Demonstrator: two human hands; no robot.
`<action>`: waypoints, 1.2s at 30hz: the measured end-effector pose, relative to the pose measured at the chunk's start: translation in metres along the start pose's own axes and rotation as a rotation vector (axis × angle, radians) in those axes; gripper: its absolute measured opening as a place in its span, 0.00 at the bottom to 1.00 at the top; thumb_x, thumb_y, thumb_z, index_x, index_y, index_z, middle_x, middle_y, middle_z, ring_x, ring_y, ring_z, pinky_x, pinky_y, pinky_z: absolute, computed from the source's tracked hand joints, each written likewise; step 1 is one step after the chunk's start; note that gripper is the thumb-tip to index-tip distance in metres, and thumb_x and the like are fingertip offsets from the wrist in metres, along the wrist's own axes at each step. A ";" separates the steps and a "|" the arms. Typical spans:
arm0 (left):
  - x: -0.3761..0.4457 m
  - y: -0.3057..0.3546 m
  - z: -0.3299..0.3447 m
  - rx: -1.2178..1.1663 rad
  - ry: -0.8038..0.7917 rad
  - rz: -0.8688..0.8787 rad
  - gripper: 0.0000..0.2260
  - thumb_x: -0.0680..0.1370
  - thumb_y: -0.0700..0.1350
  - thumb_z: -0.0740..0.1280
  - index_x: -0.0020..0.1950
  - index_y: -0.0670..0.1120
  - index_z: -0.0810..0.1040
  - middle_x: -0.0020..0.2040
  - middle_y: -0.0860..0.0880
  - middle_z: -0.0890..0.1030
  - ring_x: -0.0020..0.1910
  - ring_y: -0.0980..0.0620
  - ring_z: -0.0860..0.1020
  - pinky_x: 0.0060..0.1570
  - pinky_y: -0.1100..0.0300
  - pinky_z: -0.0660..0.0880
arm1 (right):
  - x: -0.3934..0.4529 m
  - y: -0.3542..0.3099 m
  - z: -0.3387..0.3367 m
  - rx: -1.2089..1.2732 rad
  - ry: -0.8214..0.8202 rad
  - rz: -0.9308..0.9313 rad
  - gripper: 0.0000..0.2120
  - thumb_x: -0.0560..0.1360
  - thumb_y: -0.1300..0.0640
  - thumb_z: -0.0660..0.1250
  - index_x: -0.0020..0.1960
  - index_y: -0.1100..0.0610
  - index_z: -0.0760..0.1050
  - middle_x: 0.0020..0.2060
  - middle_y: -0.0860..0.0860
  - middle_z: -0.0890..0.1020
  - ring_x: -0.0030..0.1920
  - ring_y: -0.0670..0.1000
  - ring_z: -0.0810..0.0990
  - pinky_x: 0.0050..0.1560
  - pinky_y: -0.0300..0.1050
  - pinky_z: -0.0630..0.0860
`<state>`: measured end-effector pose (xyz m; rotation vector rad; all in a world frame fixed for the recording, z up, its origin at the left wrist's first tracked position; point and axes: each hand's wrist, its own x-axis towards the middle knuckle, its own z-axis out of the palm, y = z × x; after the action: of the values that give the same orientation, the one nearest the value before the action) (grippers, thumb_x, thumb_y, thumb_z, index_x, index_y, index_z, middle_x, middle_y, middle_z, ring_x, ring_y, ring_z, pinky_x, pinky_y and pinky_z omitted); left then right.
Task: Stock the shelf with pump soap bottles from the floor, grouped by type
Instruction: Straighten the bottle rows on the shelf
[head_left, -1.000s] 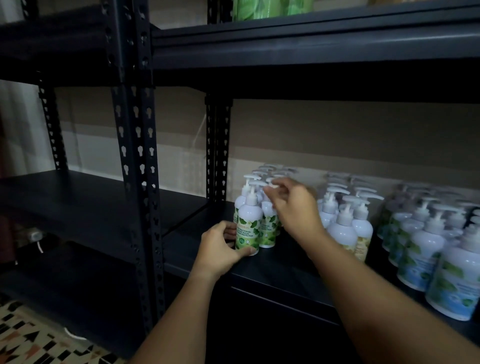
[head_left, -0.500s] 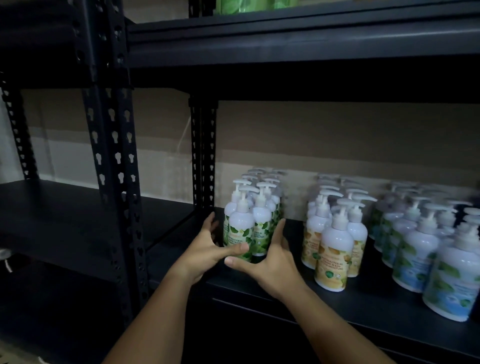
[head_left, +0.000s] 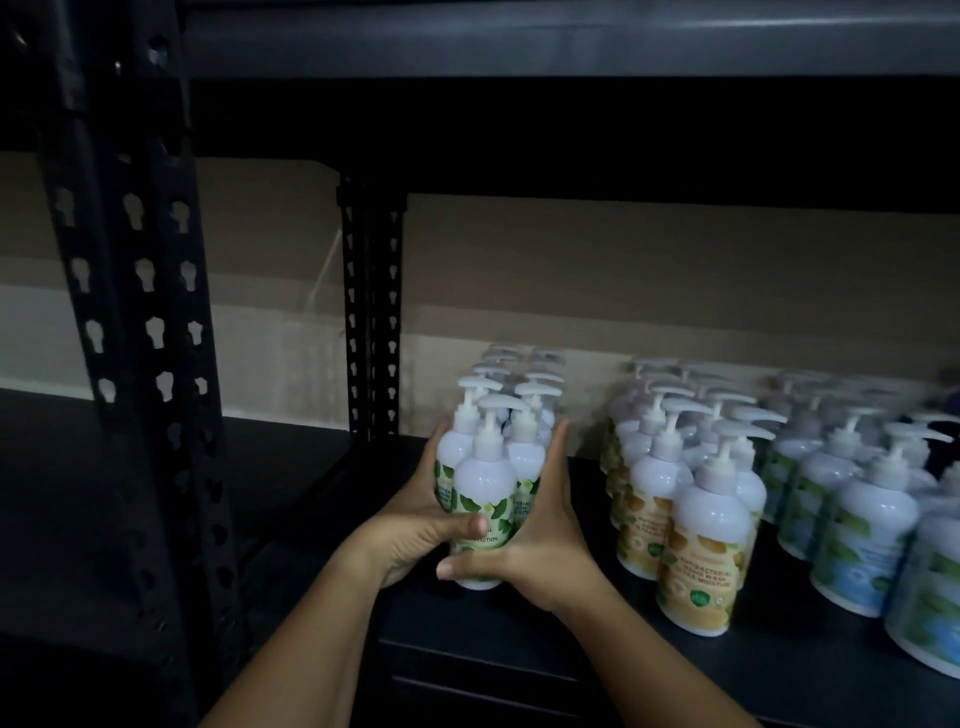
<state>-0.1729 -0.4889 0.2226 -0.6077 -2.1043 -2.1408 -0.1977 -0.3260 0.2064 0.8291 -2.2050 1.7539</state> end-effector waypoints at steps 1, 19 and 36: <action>0.002 -0.003 -0.001 -0.006 -0.006 -0.001 0.63 0.52 0.58 0.88 0.81 0.60 0.57 0.70 0.57 0.79 0.70 0.55 0.77 0.61 0.60 0.79 | 0.001 0.003 0.000 -0.002 0.001 0.006 0.85 0.44 0.46 0.91 0.74 0.27 0.26 0.82 0.39 0.47 0.82 0.45 0.54 0.74 0.55 0.71; 0.041 -0.006 0.001 -0.260 0.292 -0.158 0.41 0.77 0.78 0.49 0.79 0.52 0.69 0.71 0.46 0.80 0.69 0.45 0.79 0.74 0.44 0.70 | -0.013 -0.023 0.002 -0.191 0.054 -0.047 0.81 0.49 0.37 0.87 0.72 0.28 0.22 0.78 0.34 0.32 0.80 0.39 0.36 0.82 0.58 0.54; 0.049 -0.027 -0.001 -0.173 0.232 -0.159 0.38 0.73 0.80 0.59 0.75 0.59 0.74 0.71 0.48 0.80 0.70 0.43 0.78 0.74 0.40 0.69 | -0.009 -0.010 -0.003 0.039 0.032 0.017 0.82 0.46 0.46 0.90 0.71 0.23 0.26 0.79 0.30 0.40 0.80 0.35 0.50 0.77 0.53 0.67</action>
<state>-0.2270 -0.4777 0.2135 -0.1955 -1.9183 -2.3638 -0.1852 -0.3216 0.2113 0.7875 -2.1710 1.8110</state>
